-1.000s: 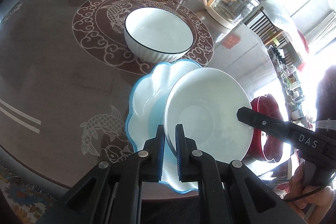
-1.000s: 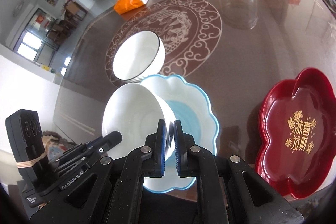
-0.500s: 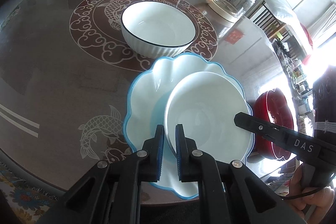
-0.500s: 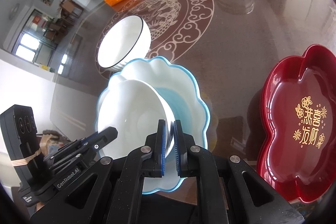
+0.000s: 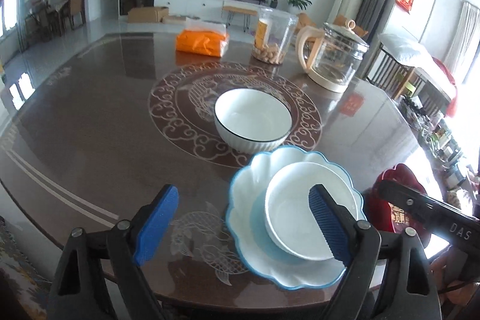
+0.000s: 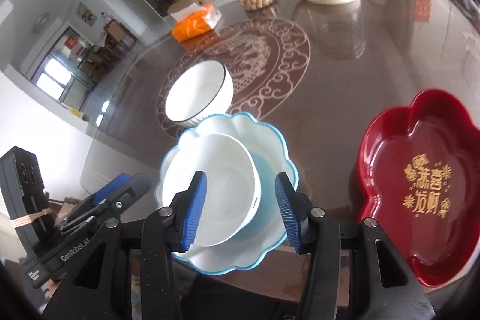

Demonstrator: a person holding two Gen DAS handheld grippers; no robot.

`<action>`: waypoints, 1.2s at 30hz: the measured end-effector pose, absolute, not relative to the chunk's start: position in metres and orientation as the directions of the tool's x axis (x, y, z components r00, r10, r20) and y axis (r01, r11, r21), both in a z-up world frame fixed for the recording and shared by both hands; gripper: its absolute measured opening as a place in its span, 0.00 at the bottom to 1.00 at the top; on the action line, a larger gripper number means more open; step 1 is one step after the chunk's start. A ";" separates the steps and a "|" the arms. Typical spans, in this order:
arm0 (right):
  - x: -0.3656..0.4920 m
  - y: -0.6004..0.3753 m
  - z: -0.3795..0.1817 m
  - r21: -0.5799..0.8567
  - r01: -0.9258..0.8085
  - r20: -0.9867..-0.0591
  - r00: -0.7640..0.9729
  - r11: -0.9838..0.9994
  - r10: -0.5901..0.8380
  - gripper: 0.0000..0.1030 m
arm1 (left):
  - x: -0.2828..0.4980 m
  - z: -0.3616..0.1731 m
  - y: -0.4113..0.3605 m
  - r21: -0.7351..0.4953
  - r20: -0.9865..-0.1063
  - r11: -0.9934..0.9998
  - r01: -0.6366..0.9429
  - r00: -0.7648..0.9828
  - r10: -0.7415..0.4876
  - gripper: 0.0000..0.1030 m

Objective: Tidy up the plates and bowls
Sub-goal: 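Withdraw both tools from the nested bowls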

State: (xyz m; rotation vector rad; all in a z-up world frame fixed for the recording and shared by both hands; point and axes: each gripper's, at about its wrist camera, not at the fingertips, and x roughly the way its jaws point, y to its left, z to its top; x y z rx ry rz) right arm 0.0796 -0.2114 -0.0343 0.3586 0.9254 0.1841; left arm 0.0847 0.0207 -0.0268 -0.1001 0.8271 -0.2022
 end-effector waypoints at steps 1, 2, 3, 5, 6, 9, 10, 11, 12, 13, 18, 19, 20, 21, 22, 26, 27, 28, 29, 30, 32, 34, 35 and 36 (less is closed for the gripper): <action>0.071 -0.208 -0.027 0.324 -0.008 -0.732 0.632 0.946 0.255 0.61 | 0.081 -0.026 0.024 -0.151 -0.712 0.981 0.126 0.674 -0.196 0.89; 0.063 -0.204 -0.021 0.264 -0.006 -0.718 0.666 0.964 0.201 0.66 | 0.080 -0.026 0.028 -0.141 -0.713 0.984 0.113 0.677 -0.180 0.89; 0.057 -0.201 -0.018 0.211 -0.001 -0.704 0.693 0.978 0.153 0.66 | 0.079 -0.027 0.032 -0.134 -0.720 0.986 0.100 0.674 -0.166 0.89; 0.045 -0.198 -0.015 0.128 0.020 -0.674 0.735 0.992 0.072 0.66 | 0.078 -0.031 0.038 -0.124 -0.732 0.990 0.074 0.666 -0.142 0.89; 0.041 -0.198 -0.014 0.093 0.033 -0.658 0.753 0.995 0.037 0.66 | 0.077 -0.033 0.041 -0.117 -0.737 0.991 0.062 0.663 -0.128 0.89; 0.034 -0.200 -0.014 0.018 0.072 -0.627 0.778 0.997 -0.045 0.66 | 0.072 -0.040 0.048 -0.086 -0.739 0.996 0.025 0.668 -0.081 0.89; 0.032 -0.202 -0.014 0.009 0.082 -0.621 0.782 0.997 -0.059 0.66 | 0.072 -0.041 0.051 -0.078 -0.743 0.997 0.017 0.666 -0.070 0.89; 0.030 -0.202 -0.014 0.006 0.092 -0.616 0.785 0.996 -0.068 0.66 | 0.071 -0.043 0.052 -0.075 -0.747 0.997 0.014 0.662 -0.066 0.89; 0.028 -0.204 -0.014 0.007 0.102 -0.610 0.789 0.995 -0.077 0.66 | 0.071 -0.044 0.055 -0.075 -0.751 0.997 0.011 0.657 -0.064 0.89; 0.025 -0.205 -0.014 0.012 0.113 -0.601 0.795 0.994 -0.083 0.66 | 0.071 -0.044 0.057 -0.078 -0.753 0.997 0.006 0.655 -0.063 0.89; 0.009 -0.202 -0.015 0.043 0.135 -0.566 0.820 0.990 -0.087 0.66 | 0.062 -0.033 0.068 -0.115 -0.713 0.993 -0.033 0.699 -0.059 0.89; 0.005 -0.200 -0.014 0.039 0.138 -0.553 0.828 0.990 -0.093 0.66 | 0.061 -0.031 0.069 -0.122 -0.706 0.992 -0.039 0.706 -0.059 0.89; 0.001 -0.198 -0.013 0.035 0.139 -0.537 0.838 0.990 -0.099 0.66 | 0.061 -0.030 0.071 -0.128 -0.702 0.991 -0.044 0.710 -0.059 0.89; -0.001 -0.197 -0.012 0.031 0.139 -0.522 0.847 0.990 -0.102 0.67 | 0.060 -0.029 0.072 -0.134 -0.701 0.990 -0.048 0.711 -0.060 0.89; -0.003 -0.196 -0.011 0.028 0.141 -0.507 0.855 0.990 -0.107 0.67 | 0.061 -0.029 0.074 -0.139 -0.704 0.989 -0.049 0.707 -0.064 0.89; -0.003 -0.194 -0.010 0.021 0.143 -0.491 0.864 0.990 -0.114 0.72 | 0.062 -0.033 0.076 -0.144 -0.719 0.988 -0.052 0.692 -0.068 0.89; -0.002 -0.194 -0.011 0.022 0.140 -0.495 0.862 0.990 -0.111 0.72 | 0.061 -0.034 0.077 -0.149 -0.719 0.988 -0.052 0.691 -0.072 0.89; -0.002 -0.193 -0.012 0.023 0.138 -0.499 0.860 0.990 -0.108 0.72 | 0.061 -0.035 0.077 -0.152 -0.722 0.987 -0.051 0.688 -0.075 0.89; -0.002 -0.193 -0.013 0.022 0.136 -0.504 0.857 0.990 -0.106 0.72 | 0.061 -0.036 0.076 -0.152 -0.726 0.987 -0.052 0.684 -0.076 0.89; -0.002 -0.193 -0.014 0.021 0.136 -0.509 0.854 0.990 -0.107 0.72 | 0.060 -0.037 0.076 -0.153 -0.728 0.987 -0.051 0.681 -0.077 0.89; -0.002 -0.193 -0.016 0.026 0.137 -0.512 0.853 0.990 -0.105 0.72 | 0.061 -0.040 0.075 -0.149 -0.734 0.988 -0.050 0.675 -0.076 0.89; -0.004 -0.193 -0.017 0.028 0.138 -0.514 0.851 0.990 -0.104 0.72 | 0.061 -0.041 0.075 -0.149 -0.737 0.987 -0.053 0.672 -0.076 0.89; -0.004 -0.193 -0.017 0.030 0.138 -0.513 0.852 0.990 -0.104 0.72 | 0.061 -0.042 0.075 -0.150 -0.739 0.987 -0.055 0.669 -0.075 0.89; -0.004 -0.194 -0.017 0.031 0.138 -0.512 0.853 0.990 -0.103 0.72 | 0.062 -0.043 0.076 -0.153 -0.741 0.986 -0.058 0.667 -0.076 0.89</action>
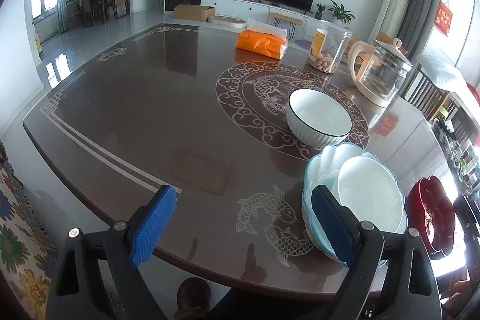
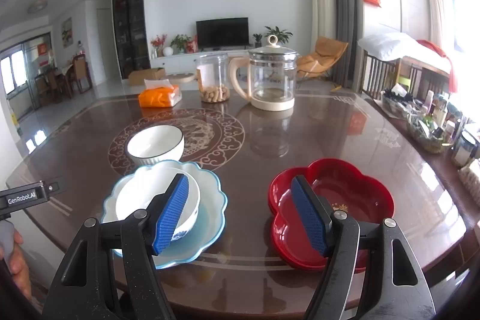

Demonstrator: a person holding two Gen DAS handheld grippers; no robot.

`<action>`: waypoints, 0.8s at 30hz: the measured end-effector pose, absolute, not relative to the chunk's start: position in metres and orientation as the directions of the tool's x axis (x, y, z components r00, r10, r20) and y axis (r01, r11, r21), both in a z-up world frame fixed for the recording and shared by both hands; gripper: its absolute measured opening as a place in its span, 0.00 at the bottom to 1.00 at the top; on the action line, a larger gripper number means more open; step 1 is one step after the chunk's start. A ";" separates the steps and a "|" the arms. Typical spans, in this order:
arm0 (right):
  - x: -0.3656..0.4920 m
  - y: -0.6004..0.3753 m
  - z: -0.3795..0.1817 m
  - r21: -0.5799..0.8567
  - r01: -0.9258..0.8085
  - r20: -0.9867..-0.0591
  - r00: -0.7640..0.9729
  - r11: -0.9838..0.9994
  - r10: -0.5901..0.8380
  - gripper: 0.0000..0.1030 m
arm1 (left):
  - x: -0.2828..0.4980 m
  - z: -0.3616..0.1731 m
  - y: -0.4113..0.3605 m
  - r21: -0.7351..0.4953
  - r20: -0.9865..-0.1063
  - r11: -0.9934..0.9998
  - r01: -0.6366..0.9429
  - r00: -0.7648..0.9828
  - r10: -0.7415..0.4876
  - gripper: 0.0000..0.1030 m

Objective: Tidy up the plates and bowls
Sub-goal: 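Withdraw both tools from the nested bowls, then reach both tools to the black-rimmed white bowl and close the left tool on its rim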

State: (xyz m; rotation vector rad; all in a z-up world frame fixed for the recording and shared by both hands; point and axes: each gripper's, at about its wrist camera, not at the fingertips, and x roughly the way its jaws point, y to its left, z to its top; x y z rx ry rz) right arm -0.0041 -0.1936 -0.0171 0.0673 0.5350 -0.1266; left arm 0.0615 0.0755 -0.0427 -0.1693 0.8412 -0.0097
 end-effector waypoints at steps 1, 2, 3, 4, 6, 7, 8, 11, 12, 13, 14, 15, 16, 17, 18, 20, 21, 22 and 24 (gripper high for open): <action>-0.005 -0.193 -0.017 0.031 0.138 -0.511 0.853 0.990 -0.103 0.72 | 0.062 -0.043 0.076 -0.157 -0.742 0.986 -0.061 0.666 -0.077 0.89; -0.005 -0.193 -0.016 0.031 0.138 -0.510 0.854 0.990 -0.103 0.72 | 0.062 -0.044 0.077 -0.160 -0.743 0.985 -0.064 0.664 -0.077 0.89; -0.005 -0.193 -0.016 0.033 0.138 -0.508 0.855 0.990 -0.102 0.72 | 0.062 -0.045 0.078 -0.161 -0.745 0.985 -0.067 0.662 -0.077 0.89; -0.006 -0.193 -0.016 0.034 0.138 -0.507 0.856 0.990 -0.102 0.72 | 0.062 -0.046 0.079 -0.161 -0.747 0.984 -0.070 0.660 -0.076 0.89; -0.006 -0.193 -0.016 0.033 0.137 -0.509 0.855 0.990 -0.102 0.72 | 0.061 -0.048 0.081 -0.163 -0.750 0.984 -0.074 0.657 -0.074 0.89; -0.006 -0.193 -0.016 0.034 0.137 -0.509 0.855 0.990 -0.100 0.72 | 0.061 -0.049 0.081 -0.163 -0.752 0.984 -0.076 0.655 -0.074 0.89; -0.006 -0.193 -0.016 0.036 0.136 -0.509 0.855 0.990 -0.099 0.72 | 0.061 -0.050 0.082 -0.163 -0.754 0.984 -0.077 0.653 -0.074 0.89; -0.007 -0.192 -0.017 0.034 0.132 -0.513 0.853 0.991 -0.096 0.72 | 0.060 -0.052 0.083 -0.164 -0.759 0.983 -0.079 0.646 -0.075 0.89; -0.007 -0.191 -0.017 0.034 0.131 -0.513 0.853 0.991 -0.095 0.72 | 0.060 -0.053 0.083 -0.164 -0.761 0.983 -0.080 0.644 -0.075 0.89; -0.007 -0.190 -0.017 0.034 0.130 -0.512 0.854 0.991 -0.094 0.72 | 0.059 -0.053 0.083 -0.164 -0.762 0.983 -0.080 0.643 -0.075 0.89; -0.007 -0.190 -0.016 0.033 0.129 -0.511 0.854 0.991 -0.094 0.72 | 0.059 -0.054 0.084 -0.165 -0.763 0.983 -0.081 0.642 -0.075 0.89; -0.007 -0.189 -0.016 0.031 0.128 -0.511 0.854 0.991 -0.095 0.72 | 0.059 -0.054 0.084 -0.166 -0.764 0.983 -0.081 0.641 -0.076 0.89; -0.007 -0.189 -0.016 0.030 0.127 -0.510 0.855 0.991 -0.094 0.72 | 0.059 -0.055 0.084 -0.166 -0.765 0.983 -0.082 0.639 -0.076 0.89; -0.007 -0.188 -0.015 0.030 0.126 -0.510 0.855 0.992 -0.094 0.72 | 0.060 -0.055 0.084 -0.166 -0.767 0.983 -0.082 0.638 -0.076 0.89; -0.008 -0.188 -0.015 0.029 0.126 -0.510 0.855 0.992 -0.094 0.72 | 0.060 -0.056 0.085 -0.167 -0.768 0.983 -0.083 0.636 -0.077 0.89; -0.008 -0.188 -0.016 0.029 0.125 -0.512 0.854 0.992 -0.093 0.72 | 0.060 -0.057 0.086 -0.168 -0.769 0.982 -0.085 0.634 -0.076 0.89; -0.008 -0.187 -0.016 0.029 0.126 -0.512 0.854 0.992 -0.093 0.72 | 0.059 -0.058 0.086 -0.168 -0.771 0.982 -0.087 0.632 -0.076 0.89; -0.008 -0.187 -0.017 0.029 0.125 -0.513 0.853 0.992 -0.093 0.72 | 0.059 -0.059 0.087 -0.167 -0.773 0.982 -0.088 0.629 -0.076 0.89; -0.008 -0.187 -0.017 0.029 0.126 -0.513 0.854 0.992 -0.093 0.72 | 0.059 -0.061 0.088 -0.168 -0.777 0.982 -0.089 0.626 -0.076 0.89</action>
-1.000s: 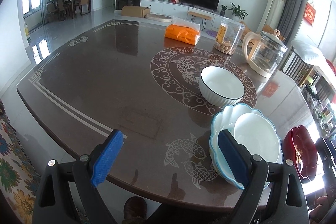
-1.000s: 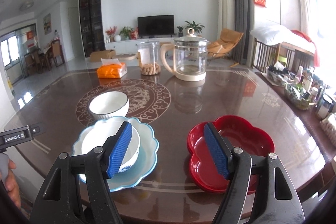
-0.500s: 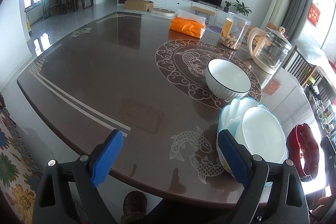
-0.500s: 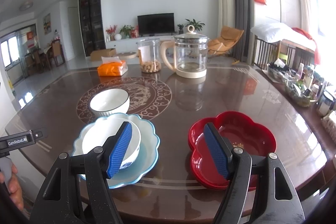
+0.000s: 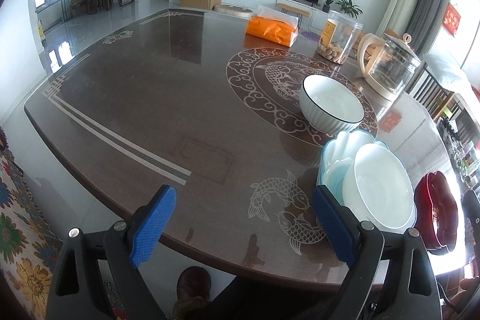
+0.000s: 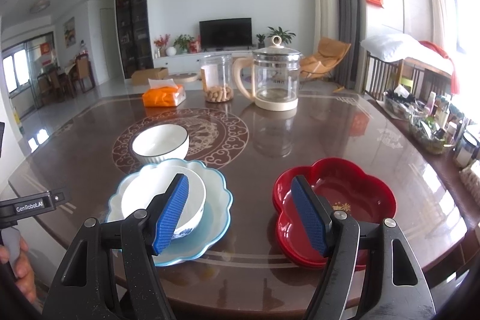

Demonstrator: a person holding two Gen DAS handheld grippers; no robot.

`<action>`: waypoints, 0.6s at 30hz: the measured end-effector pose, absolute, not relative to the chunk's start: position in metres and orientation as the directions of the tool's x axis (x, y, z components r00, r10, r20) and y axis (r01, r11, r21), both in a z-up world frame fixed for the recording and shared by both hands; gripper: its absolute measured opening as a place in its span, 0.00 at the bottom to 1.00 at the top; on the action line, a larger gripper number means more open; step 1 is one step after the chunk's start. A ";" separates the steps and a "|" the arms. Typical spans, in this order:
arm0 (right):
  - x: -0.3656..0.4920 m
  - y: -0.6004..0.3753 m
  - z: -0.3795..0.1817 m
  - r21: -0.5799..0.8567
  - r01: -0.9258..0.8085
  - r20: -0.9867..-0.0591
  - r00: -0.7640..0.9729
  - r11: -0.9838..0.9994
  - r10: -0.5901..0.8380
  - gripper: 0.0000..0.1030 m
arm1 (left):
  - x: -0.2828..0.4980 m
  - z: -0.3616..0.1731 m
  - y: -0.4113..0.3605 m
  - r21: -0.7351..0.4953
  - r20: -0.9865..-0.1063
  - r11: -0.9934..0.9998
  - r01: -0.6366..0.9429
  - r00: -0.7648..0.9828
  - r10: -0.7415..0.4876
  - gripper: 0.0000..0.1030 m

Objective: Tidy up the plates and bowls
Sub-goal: 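Reach both tools to the black-rimmed white bowl and close the left tool on its rim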

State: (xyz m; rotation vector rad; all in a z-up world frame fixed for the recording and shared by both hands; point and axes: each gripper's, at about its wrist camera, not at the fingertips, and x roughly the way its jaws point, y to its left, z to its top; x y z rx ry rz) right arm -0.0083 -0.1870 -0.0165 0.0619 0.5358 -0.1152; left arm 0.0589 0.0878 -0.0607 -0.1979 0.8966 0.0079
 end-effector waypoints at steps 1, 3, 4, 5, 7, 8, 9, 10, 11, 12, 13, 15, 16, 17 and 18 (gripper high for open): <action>-0.008 -0.187 -0.017 0.028 0.126 -0.512 0.854 0.992 -0.093 0.72 | 0.059 -0.061 0.088 -0.169 -0.777 0.981 -0.091 0.625 -0.076 0.89; -0.008 -0.187 -0.016 0.031 0.120 -0.512 0.854 0.992 -0.088 0.72 | 0.061 -0.061 0.088 -0.172 -0.781 0.981 -0.090 0.620 -0.081 0.89; -0.007 -0.187 -0.015 0.034 0.109 -0.513 0.855 0.993 -0.077 0.72 | 0.063 -0.060 0.089 -0.174 -0.784 0.981 -0.084 0.615 -0.086 0.89; -0.005 -0.188 -0.013 0.037 0.095 -0.515 0.855 0.995 -0.063 0.72 | 0.067 -0.058 0.090 -0.176 -0.784 0.981 -0.079 0.614 -0.091 0.89; 0.003 -0.194 -0.005 0.048 0.066 -0.510 0.859 0.997 -0.032 0.72 | 0.076 -0.047 0.095 -0.181 -0.771 0.981 -0.077 0.630 -0.092 0.89; 0.011 -0.199 0.001 0.065 0.044 -0.515 0.857 0.997 -0.004 0.72 | 0.082 -0.040 0.098 -0.189 -0.760 0.979 -0.074 0.642 -0.098 0.89; 0.021 -0.204 0.007 0.088 0.023 -0.528 0.849 0.996 0.027 0.72 | 0.090 -0.033 0.101 -0.204 -0.754 0.977 -0.065 0.647 -0.114 0.89; 0.033 -0.210 0.013 0.115 0.005 -0.543 0.838 0.993 0.059 0.72 | 0.101 -0.028 0.104 -0.222 -0.756 0.974 -0.053 0.640 -0.138 0.89; 0.048 -0.215 0.018 0.141 -0.016 -0.565 0.820 0.990 0.093 0.72 | 0.114 -0.024 0.104 -0.244 -0.764 0.969 -0.040 0.623 -0.167 0.89; 0.065 -0.218 0.022 0.165 -0.038 -0.592 0.796 0.986 0.130 0.72 | 0.128 -0.022 0.104 -0.264 -0.775 0.964 -0.023 0.601 -0.197 0.89; 0.082 -0.222 0.024 0.199 -0.053 -0.618 0.768 0.979 0.168 0.72 | 0.142 -0.021 0.103 -0.283 -0.782 0.959 -0.011 0.582 -0.224 0.89; 0.121 -0.225 0.024 0.276 -0.077 -0.679 0.690 0.958 0.251 0.72 | 0.173 -0.026 0.096 -0.295 -0.807 0.955 0.015 0.531 -0.258 0.89; 0.141 -0.224 0.020 0.322 -0.087 -0.707 0.641 0.943 0.300 0.72 | 0.188 -0.031 0.090 -0.298 -0.824 0.954 0.025 0.499 -0.270 0.89; 0.159 -0.222 0.014 0.360 -0.096 -0.730 0.591 0.928 0.345 0.72 | 0.202 -0.037 0.084 -0.303 -0.837 0.952 0.036 0.467 -0.284 0.89; 0.177 -0.219 0.007 0.393 -0.099 -0.751 0.539 0.914 0.381 0.72 | 0.216 -0.043 0.078 -0.306 -0.850 0.951 0.049 0.435 -0.296 0.88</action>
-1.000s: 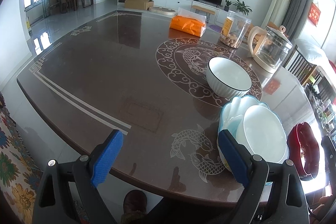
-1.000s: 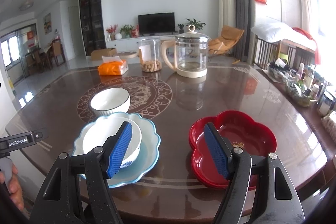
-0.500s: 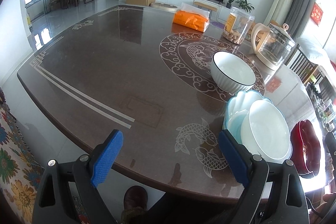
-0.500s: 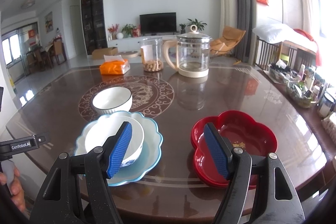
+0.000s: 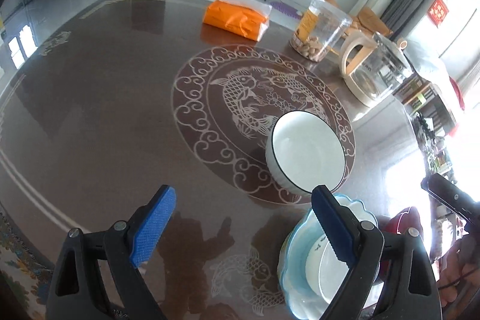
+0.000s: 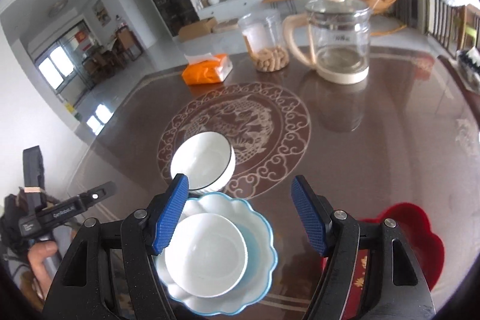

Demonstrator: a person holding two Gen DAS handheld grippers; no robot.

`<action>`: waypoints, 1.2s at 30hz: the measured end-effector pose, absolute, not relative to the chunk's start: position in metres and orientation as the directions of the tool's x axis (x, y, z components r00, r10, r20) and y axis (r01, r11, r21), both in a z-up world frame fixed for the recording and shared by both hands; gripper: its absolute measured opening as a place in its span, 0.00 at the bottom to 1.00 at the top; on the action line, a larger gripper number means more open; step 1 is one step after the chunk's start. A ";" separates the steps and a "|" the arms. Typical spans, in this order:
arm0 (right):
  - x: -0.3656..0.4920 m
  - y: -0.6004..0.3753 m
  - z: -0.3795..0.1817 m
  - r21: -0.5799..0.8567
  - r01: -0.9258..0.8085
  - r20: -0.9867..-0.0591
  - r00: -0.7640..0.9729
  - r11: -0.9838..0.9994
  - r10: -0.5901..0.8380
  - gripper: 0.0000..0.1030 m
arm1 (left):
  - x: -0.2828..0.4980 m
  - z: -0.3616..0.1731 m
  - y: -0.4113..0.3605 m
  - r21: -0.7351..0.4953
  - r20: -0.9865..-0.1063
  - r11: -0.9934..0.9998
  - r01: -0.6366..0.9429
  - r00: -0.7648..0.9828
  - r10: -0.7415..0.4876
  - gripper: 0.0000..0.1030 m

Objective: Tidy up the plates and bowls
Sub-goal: 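Reach both tools to the black-rimmed white bowl and close the left tool on its rim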

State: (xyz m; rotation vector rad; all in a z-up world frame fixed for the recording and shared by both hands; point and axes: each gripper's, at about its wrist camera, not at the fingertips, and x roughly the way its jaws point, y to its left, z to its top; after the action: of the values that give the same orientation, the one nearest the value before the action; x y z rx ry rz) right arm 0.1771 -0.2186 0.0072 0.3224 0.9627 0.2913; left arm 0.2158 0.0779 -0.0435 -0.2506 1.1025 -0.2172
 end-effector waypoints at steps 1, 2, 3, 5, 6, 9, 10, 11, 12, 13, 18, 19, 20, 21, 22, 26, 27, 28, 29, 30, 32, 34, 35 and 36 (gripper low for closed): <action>0.191 -0.213 0.001 0.399 -0.097 -0.771 0.504 0.912 0.390 0.72 | 0.227 -0.050 0.073 -0.302 -0.863 0.952 0.050 0.410 -0.295 0.88; 0.203 -0.206 -0.005 0.382 -0.100 -0.792 0.478 0.919 0.381 0.72 | 0.236 -0.055 0.067 -0.298 -0.873 0.953 0.048 0.391 -0.292 0.88; 0.214 -0.200 -0.011 0.364 -0.104 -0.809 0.457 0.925 0.370 0.72 | 0.243 -0.059 0.062 -0.295 -0.878 0.954 0.046 0.381 -0.290 0.87; 0.231 -0.188 -0.024 0.343 -0.105 -0.842 0.407 0.933 0.355 0.71 | 0.254 -0.067 0.055 -0.281 -0.889 0.959 0.035 0.367 -0.274 0.86; 0.238 -0.184 -0.032 0.337 -0.099 -0.855 0.384 0.936 0.349 0.71 | 0.258 -0.070 0.051 -0.279 -0.892 0.960 0.034 0.360 -0.272 0.85; 0.256 -0.174 -0.053 0.317 -0.086 -0.885 0.332 0.945 0.327 0.64 | 0.268 -0.077 0.039 -0.273 -0.903 0.961 0.044 0.334 -0.271 0.78; 0.260 -0.173 -0.059 0.317 -0.078 -0.891 0.317 0.945 0.325 0.56 | 0.270 -0.079 0.036 -0.271 -0.905 0.961 0.048 0.327 -0.271 0.75; 0.266 -0.173 -0.066 0.320 -0.070 -0.897 0.300 0.945 0.326 0.50 | 0.272 -0.081 0.032 -0.267 -0.908 0.962 0.050 0.321 -0.269 0.73; 0.270 -0.173 -0.072 0.322 -0.062 -0.901 0.286 0.945 0.325 0.49 | 0.275 -0.084 0.030 -0.261 -0.913 0.964 0.049 0.313 -0.263 0.68; 0.273 -0.173 -0.078 0.322 -0.054 -0.906 0.272 0.945 0.324 0.48 | 0.277 -0.086 0.029 -0.257 -0.917 0.965 0.046 0.303 -0.259 0.62; 0.280 -0.171 -0.094 0.335 -0.038 -0.913 0.234 0.941 0.334 0.42 | 0.283 -0.102 0.023 -0.267 -0.934 0.963 0.026 0.241 -0.265 0.30; 0.281 -0.170 -0.095 0.339 -0.036 -0.913 0.229 0.940 0.338 0.40 | 0.284 -0.104 0.022 -0.270 -0.934 0.962 0.029 0.233 -0.269 0.23; 0.282 -0.169 -0.097 0.343 -0.035 -0.913 0.223 0.939 0.342 0.37 | 0.283 -0.105 0.020 -0.276 -0.933 0.961 0.032 0.231 -0.276 0.20; 0.282 -0.169 -0.099 0.348 -0.034 -0.913 0.216 0.937 0.347 0.35 | 0.283 -0.106 0.019 -0.281 -0.931 0.959 0.033 0.232 -0.280 0.18; 0.283 -0.169 -0.101 0.361 -0.031 -0.909 0.213 0.932 0.359 0.32 | 0.283 -0.106 0.019 -0.278 -0.931 0.960 0.030 0.238 -0.277 0.17; 0.284 -0.169 -0.102 0.412 -0.008 -0.890 0.211 0.911 0.404 0.17 | 0.286 -0.105 0.024 -0.317 -0.919 0.949 0.001 0.247 -0.307 0.15; 0.284 -0.167 -0.101 0.399 -0.010 -0.895 0.215 0.917 0.392 0.17 | 0.286 -0.104 0.024 -0.327 -0.915 0.945 -0.001 0.249 -0.316 0.15; 0.283 -0.165 -0.101 0.381 -0.017 -0.900 0.220 0.924 0.376 0.16 | 0.286 -0.102 0.024 -0.327 -0.914 0.945 0.004 0.254 -0.317 0.14; 0.283 -0.164 -0.100 0.373 -0.018 -0.902 0.227 0.928 0.367 0.15 | 0.284 -0.099 0.023 -0.320 -0.913 0.947 0.012 0.262 -0.312 0.14; 0.282 -0.165 -0.099 0.379 -0.015 -0.898 0.234 0.925 0.372 0.15 | 0.283 -0.095 0.021 -0.312 -0.913 0.950 0.021 0.270 -0.306 0.14; 0.280 -0.169 -0.093 0.398 -0.013 -0.887 0.249 0.917 0.389 0.15 | 0.279 -0.085 0.020 -0.309 -0.908 0.950 0.035 0.286 -0.306 0.15; 0.278 -0.170 -0.083 0.401 -0.018 -0.880 0.268 0.916 0.391 0.14 | 0.274 -0.071 0.019 -0.311 -0.902 0.950 0.042 0.302 -0.308 0.15; 0.276 -0.170 -0.076 0.400 -0.024 -0.877 0.279 0.916 0.391 0.14 | 0.271 -0.063 0.018 -0.312 -0.898 0.949 0.048 0.311 -0.311 0.15; 0.273 -0.171 -0.068 0.400 -0.030 -0.873 0.291 0.916 0.391 0.14 | 0.266 -0.053 0.017 -0.313 -0.893 0.948 0.057 0.322 -0.314 0.15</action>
State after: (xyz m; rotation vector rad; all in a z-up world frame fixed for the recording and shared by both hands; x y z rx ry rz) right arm 0.2726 -0.1706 -0.0676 0.3353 1.2497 0.2873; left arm 0.2665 0.0172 -0.0533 -0.2412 1.2224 -0.2468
